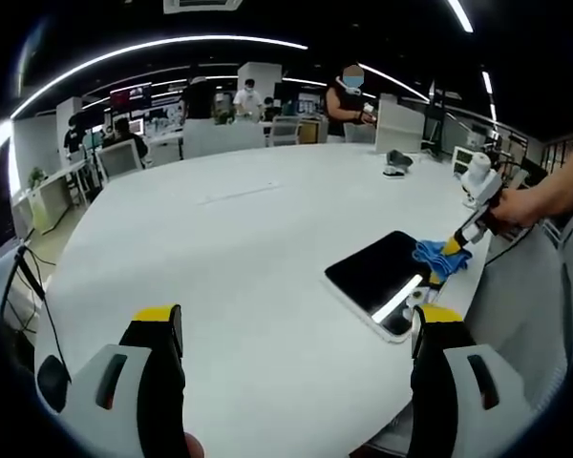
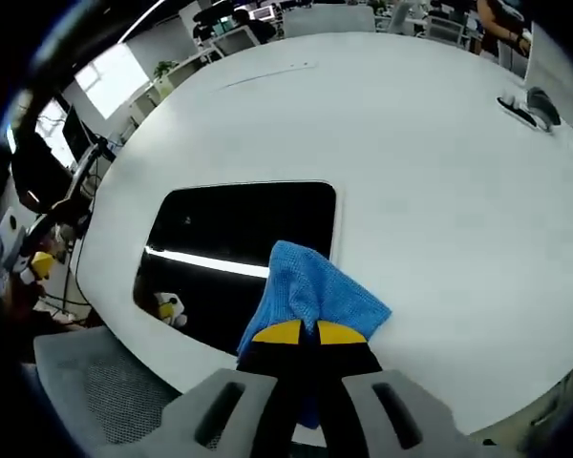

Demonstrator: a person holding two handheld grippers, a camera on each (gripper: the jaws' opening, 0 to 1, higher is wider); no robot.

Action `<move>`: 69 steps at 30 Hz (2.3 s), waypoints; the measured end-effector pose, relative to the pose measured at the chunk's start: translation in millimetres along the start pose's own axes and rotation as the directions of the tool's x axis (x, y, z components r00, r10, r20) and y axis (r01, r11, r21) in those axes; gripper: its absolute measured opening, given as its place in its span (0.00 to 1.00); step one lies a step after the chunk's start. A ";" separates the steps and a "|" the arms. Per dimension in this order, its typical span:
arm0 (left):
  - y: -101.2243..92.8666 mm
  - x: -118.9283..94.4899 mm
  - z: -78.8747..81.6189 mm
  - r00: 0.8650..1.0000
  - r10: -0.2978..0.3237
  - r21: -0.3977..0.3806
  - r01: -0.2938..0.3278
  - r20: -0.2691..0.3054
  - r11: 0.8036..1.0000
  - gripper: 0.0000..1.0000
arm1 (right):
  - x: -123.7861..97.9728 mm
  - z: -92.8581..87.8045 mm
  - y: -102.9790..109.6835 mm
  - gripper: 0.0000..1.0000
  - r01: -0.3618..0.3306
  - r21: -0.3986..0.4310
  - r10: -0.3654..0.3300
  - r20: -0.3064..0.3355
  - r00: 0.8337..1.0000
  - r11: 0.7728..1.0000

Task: Wipe the mirror surface with the cleaning cloth until all visible marks leave the cleaned area.

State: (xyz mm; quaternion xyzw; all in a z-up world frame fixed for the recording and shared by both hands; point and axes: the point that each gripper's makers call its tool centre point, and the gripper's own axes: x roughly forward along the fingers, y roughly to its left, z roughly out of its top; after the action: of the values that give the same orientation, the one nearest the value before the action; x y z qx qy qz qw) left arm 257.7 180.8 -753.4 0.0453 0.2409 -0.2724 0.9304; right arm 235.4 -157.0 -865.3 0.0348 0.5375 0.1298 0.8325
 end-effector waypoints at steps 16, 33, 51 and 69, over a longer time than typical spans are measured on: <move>2.0 -3.0 -1.4 1.000 -0.007 0.014 0.007 -0.004 1.000 0.99 | -2.9 -10.6 5.3 0.00 0.003 -0.003 -0.003 -0.026 1.000 1.000; 5.0 -3.0 0.9 1.000 -0.009 0.010 0.009 0.003 1.000 0.99 | -0.5 -5.5 12.2 0.00 0.001 0.005 -0.001 -0.016 1.000 1.000; 10.0 -8.3 1.7 1.000 -0.002 -0.003 0.002 0.012 1.000 0.99 | 8.9 -3.5 43.7 0.00 -0.022 0.010 0.023 -0.022 0.999 1.000; 14.9 -17.7 -1.6 1.000 0.003 0.004 -0.003 0.006 1.000 0.99 | 17.5 1.3 84.6 0.00 -0.073 0.004 0.073 -0.030 0.997 0.997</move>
State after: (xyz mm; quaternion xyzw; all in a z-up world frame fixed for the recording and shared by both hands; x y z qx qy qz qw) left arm 252.0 202.4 -747.2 0.0468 0.2373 -0.2716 0.9315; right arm 228.2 -70.9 -863.5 0.0538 0.5485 0.1600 0.8189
